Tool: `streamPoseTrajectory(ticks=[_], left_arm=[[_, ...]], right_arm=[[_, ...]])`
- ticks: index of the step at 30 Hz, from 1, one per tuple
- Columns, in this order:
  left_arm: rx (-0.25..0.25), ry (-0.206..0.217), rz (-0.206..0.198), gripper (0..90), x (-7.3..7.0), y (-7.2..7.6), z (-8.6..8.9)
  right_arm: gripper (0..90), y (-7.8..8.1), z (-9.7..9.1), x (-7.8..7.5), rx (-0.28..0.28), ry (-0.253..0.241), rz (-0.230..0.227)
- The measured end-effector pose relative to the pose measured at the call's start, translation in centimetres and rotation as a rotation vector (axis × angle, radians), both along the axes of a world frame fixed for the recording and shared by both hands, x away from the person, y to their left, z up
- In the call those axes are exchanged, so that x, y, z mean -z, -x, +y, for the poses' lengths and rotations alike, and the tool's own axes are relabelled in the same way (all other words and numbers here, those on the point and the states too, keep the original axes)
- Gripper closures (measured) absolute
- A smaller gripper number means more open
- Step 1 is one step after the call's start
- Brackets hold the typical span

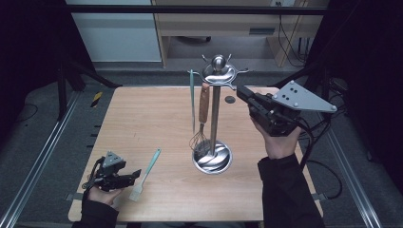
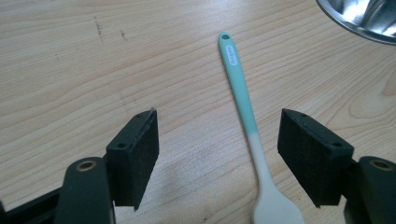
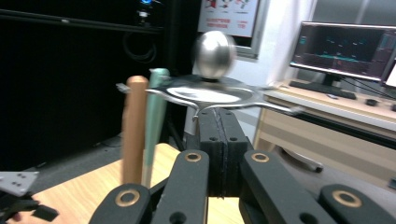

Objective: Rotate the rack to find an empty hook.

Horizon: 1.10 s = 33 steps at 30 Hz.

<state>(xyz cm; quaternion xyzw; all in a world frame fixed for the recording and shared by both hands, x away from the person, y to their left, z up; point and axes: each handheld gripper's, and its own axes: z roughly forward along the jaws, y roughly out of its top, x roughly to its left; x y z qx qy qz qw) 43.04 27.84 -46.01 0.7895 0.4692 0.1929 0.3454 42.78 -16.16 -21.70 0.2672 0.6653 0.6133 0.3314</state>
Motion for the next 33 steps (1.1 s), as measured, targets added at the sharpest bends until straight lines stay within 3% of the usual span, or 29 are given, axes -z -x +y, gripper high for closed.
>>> streamPoseTrajectory(ticks=[11,33], left_arm=[[-0.004,-0.003,0.000,28.2,0.0,0.0,0.0],[0.000,-0.009,0.003,28.1,0.0,0.0,0.0]], right_arm=[[90.0,0.5,2.4,0.1,-0.055,0.008,-0.008],[90.0,-0.5,5.1,-0.1,-0.058,0.022,-0.003]])
